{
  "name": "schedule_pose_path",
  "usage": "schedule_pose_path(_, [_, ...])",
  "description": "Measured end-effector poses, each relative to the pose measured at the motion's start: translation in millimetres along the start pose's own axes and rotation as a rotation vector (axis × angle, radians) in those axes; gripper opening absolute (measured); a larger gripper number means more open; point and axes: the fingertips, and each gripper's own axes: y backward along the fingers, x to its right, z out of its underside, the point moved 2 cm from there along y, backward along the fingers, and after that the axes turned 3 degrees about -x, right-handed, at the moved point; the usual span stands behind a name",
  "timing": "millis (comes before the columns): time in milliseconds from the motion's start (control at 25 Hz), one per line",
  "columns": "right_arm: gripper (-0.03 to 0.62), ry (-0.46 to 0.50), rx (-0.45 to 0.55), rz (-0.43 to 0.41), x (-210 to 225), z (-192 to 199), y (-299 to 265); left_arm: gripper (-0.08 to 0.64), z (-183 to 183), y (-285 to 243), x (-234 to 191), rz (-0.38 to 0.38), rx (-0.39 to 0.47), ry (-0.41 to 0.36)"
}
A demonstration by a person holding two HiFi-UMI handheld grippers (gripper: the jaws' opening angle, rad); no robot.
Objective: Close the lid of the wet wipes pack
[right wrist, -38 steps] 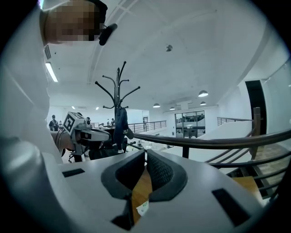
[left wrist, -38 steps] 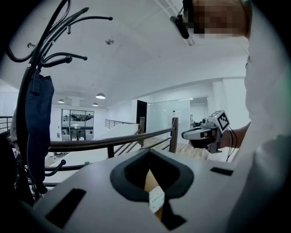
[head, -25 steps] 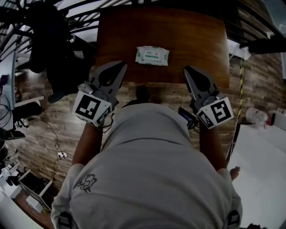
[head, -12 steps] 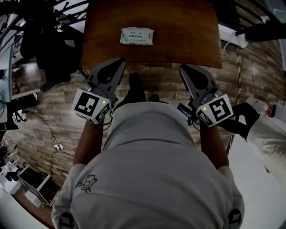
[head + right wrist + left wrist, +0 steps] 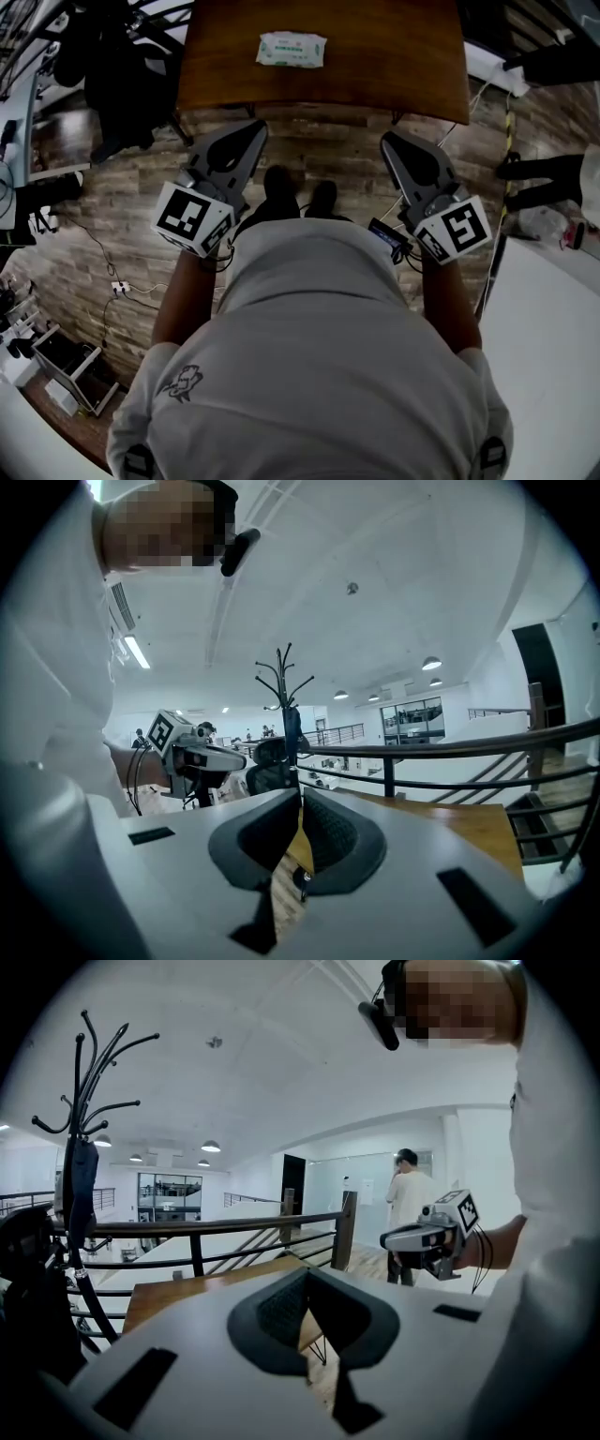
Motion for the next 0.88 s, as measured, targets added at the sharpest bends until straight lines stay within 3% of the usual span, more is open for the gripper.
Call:
schedule_pose_path(480, [0.040,0.021,0.011,0.103,-67.6,-1.9,23.1,0.012,16.0,60.7,21.9,0.083,0.033,-0.027])
schedule_pose_path(880, [0.040,0.015,0.025,0.172,-180.8,7.3,19.3,0.012,51.2,170.3,22.9,0.132,0.044,-0.034])
